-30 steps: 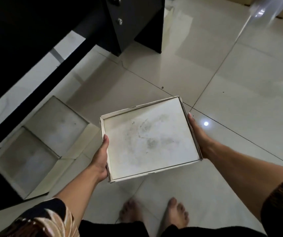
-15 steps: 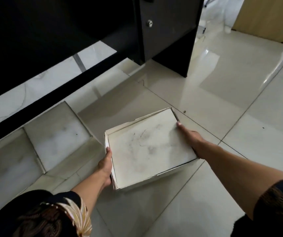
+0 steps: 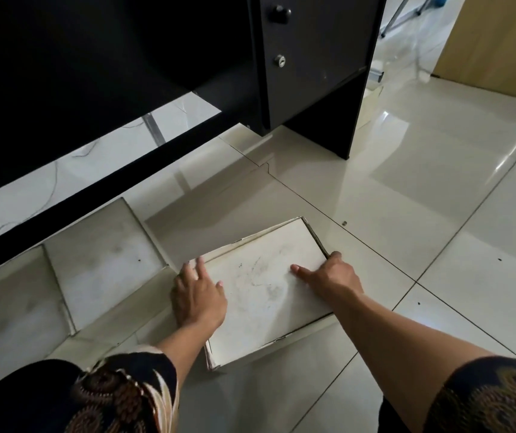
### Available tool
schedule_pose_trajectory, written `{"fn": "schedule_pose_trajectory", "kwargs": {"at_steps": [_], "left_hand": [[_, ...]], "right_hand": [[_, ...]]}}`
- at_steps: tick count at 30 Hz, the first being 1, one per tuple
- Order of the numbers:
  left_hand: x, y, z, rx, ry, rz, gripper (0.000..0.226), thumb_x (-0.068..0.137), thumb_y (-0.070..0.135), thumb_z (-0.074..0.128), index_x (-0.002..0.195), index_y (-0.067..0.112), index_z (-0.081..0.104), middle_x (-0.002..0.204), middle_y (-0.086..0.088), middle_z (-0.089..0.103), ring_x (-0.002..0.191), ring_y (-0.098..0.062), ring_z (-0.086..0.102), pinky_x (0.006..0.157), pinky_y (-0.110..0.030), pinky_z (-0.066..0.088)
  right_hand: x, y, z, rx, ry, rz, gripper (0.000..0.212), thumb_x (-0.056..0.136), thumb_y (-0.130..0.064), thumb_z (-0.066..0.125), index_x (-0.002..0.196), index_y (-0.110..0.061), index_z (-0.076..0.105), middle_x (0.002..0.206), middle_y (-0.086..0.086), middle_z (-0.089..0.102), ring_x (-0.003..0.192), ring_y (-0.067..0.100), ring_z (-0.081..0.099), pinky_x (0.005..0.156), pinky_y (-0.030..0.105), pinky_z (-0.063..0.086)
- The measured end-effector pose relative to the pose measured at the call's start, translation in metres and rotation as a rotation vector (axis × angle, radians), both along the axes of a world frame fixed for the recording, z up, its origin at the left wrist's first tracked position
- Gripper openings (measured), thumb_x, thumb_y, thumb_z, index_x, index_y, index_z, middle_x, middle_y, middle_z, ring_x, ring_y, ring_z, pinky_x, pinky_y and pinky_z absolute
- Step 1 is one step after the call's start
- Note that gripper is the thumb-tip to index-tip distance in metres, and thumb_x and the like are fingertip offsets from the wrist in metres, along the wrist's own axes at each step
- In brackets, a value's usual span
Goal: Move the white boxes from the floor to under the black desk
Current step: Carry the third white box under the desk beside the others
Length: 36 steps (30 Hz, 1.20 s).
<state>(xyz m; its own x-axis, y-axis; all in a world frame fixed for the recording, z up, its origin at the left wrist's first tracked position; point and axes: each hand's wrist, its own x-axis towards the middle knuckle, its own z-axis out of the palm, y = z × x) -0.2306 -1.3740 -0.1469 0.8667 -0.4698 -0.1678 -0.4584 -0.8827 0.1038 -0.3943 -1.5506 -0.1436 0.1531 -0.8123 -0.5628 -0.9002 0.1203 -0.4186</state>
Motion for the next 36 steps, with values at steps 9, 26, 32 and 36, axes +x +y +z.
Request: {"fn": "schedule_pose_trajectory", "kwargs": {"at_steps": [9, 26, 32, 36], "left_hand": [[0.039, -0.018, 0.002, 0.328, 0.058, -0.307, 0.111, 0.084, 0.08, 0.04, 0.155, 0.021, -0.021, 0.168, -0.008, -0.001, 0.154, -0.033, -0.006, 0.119, -0.059, -0.014], [0.033, -0.021, 0.018, 0.334, 0.08, -0.253, 0.127, 0.076, 0.085, 0.047, 0.157, 0.006, -0.01, 0.16, -0.011, 0.021, 0.139, -0.035, 0.034, 0.115, -0.044, 0.025], [0.009, -0.006, 0.024, 0.355, 0.069, -0.255, 0.114, 0.086, 0.077, 0.044, 0.154, -0.007, 0.009, 0.161, -0.02, 0.023, 0.139, -0.034, 0.041, 0.112, -0.042, 0.032], [0.003, 0.011, 0.032, 0.42, 0.068, -0.246, 0.096, 0.088, 0.075, 0.044, 0.148, -0.001, 0.04, 0.16, -0.023, 0.025, 0.133, -0.033, 0.049, 0.102, -0.038, 0.041]], "right_hand": [[0.022, 0.059, 0.004, 0.231, -0.08, -0.785, 0.151, 0.061, -0.043, 0.093, 0.155, -0.012, -0.021, 0.163, 0.029, -0.001, 0.135, 0.053, 0.036, 0.113, 0.055, 0.029], [0.058, 0.0, -0.014, -0.129, -0.172, -0.441, 0.116, 0.076, -0.056, 0.078, 0.155, -0.01, 0.007, 0.139, 0.021, 0.048, 0.121, 0.046, 0.054, 0.099, 0.049, 0.044], [0.076, -0.035, 0.01, -0.147, -0.142, -0.058, 0.106, 0.073, -0.057, 0.08, 0.149, -0.012, 0.02, 0.132, 0.02, 0.058, 0.121, 0.04, 0.056, 0.099, 0.042, 0.046], [0.105, 0.001, 0.006, -0.094, -0.116, 0.073, 0.119, 0.064, -0.05, 0.09, 0.146, -0.008, 0.015, 0.137, 0.021, 0.047, 0.123, 0.04, 0.053, 0.099, 0.042, 0.045]]}}
